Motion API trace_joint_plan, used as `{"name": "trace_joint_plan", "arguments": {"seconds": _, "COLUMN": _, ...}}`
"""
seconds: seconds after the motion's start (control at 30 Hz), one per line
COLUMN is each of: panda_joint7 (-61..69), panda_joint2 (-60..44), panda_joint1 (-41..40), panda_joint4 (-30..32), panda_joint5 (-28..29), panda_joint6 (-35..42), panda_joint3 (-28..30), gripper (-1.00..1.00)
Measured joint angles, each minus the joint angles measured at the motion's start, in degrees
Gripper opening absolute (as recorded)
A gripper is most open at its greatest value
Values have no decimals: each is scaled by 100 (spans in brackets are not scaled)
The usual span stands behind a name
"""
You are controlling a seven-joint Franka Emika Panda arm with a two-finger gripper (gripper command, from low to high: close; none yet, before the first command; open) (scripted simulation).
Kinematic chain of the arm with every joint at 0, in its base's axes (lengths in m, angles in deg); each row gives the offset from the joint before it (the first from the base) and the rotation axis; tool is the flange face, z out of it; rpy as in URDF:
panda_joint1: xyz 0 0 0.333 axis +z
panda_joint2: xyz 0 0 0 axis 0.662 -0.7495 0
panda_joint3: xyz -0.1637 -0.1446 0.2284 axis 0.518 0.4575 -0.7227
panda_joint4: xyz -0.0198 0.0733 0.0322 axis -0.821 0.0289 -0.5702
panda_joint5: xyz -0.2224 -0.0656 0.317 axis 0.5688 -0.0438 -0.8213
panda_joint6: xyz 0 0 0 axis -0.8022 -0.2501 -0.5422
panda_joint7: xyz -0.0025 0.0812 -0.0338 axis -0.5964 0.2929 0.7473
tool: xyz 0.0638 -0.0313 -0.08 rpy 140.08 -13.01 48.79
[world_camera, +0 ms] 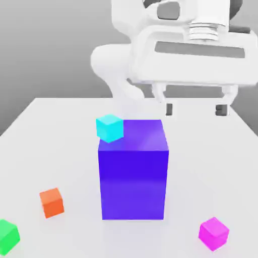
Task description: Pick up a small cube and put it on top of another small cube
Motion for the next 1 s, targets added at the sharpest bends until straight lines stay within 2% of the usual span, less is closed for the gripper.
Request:
{"name": "trace_joint_plan", "arguments": {"seconds": 0.4, "panda_joint7": 21, "panda_joint2": -2478, "panda_joint1": 586, "panda_joint4": 282, "panda_joint5": 325, "panda_joint6": -961, "panda_joint3": -334, "gripper": 0}}
{"name": "trace_joint_plan", "arguments": {"seconds": 0.53, "panda_joint7": -219, "panda_joint2": -3311, "panda_joint1": 843, "panda_joint4": 140, "panda_joint5": 664, "panda_joint6": -1551, "panda_joint3": -57, "gripper": 0}}
{"name": "trace_joint_plan", "arguments": {"seconds": 0.57, "panda_joint7": -270, "panda_joint2": -3488, "panda_joint1": 920, "panda_joint4": 102, "panda_joint5": 732, "panda_joint6": -1688, "panda_joint3": 33, "gripper": -100}}
{"name": "trace_joint_plan", "arguments": {"seconds": 0.8, "panda_joint7": -285, "panda_joint2": -3518, "panda_joint1": 926, "panda_joint4": 97, "panda_joint5": 751, "panda_joint6": -1711, "panda_joint3": 41, "gripper": -100}}
{"name": "trace_joint_plan", "arguments": {"seconds": 0.93, "panda_joint7": -38, "panda_joint2": -2822, "panda_joint1": 699, "panda_joint4": 255, "panda_joint5": 418, "panda_joint6": -1178, "panda_joint3": -258, "gripper": -100}}
{"name": "trace_joint_plan", "arguments": {"seconds": 1.0, "panda_joint7": -112, "panda_joint2": -2599, "panda_joint1": 531, "panda_joint4": 253, "panda_joint5": 209, "panda_joint6": -962, "panda_joint3": -187, "gripper": -100}}
